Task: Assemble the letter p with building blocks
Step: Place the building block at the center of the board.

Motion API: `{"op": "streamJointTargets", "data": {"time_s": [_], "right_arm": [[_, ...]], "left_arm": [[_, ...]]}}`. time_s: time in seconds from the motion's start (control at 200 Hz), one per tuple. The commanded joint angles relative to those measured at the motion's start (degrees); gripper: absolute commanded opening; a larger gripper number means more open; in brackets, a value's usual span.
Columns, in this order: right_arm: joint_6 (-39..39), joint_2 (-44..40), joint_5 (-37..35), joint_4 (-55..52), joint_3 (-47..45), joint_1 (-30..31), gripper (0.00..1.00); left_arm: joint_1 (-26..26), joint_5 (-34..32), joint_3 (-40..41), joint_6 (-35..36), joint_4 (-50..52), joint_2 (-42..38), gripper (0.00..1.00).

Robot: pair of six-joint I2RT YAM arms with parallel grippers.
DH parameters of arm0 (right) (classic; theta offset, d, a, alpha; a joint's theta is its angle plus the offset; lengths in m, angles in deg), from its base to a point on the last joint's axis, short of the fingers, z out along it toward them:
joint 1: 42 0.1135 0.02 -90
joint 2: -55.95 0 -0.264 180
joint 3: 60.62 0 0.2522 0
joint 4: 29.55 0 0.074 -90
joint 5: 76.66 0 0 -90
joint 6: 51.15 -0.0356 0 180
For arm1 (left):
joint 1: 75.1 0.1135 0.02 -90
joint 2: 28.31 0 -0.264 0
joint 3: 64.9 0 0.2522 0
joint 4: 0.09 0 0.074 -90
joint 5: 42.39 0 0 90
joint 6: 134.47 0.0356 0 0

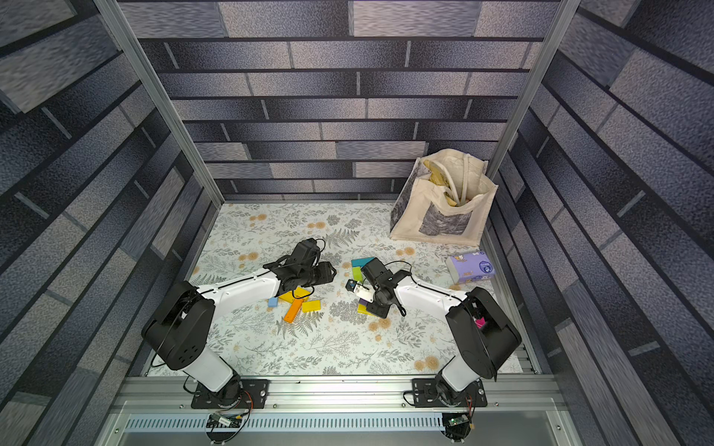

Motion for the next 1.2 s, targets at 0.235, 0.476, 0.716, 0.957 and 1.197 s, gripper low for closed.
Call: {"op": "streamJointTargets", "data": {"time_s": [0.235,0.476,0.716,0.957,1.197], "right_arm": [[1.5,5.7,-1.3,-0.9,4.1,-1.5,0.18],[2.4,5.2,-0.7,-2.3,4.6,-3.0,0.25],[-1.3,-1.0,-1.4,2.3,0.4,-4.8,0.59],[-30.9,-6.7,8.3,-2.8,3.8,-15.2,0.72],[-48.4,-5.1,20.2,4.3,-2.4,-16.8,0.41]], "left_arm": [[0.4,1.0,-2.8,0.5,0.9,3.0,0.56],[0.5,1.9,-4.1,0.5,0.9,4.7,0.56],[0.1,3.8,-4.0,-0.1,-0.4,4.8,0.56],[-4.2,1.8,-5.2,6.6,2.3,3.4,0.49],[-6.4,5.7,-4.9,8.1,1.8,6.0,0.24]]}}
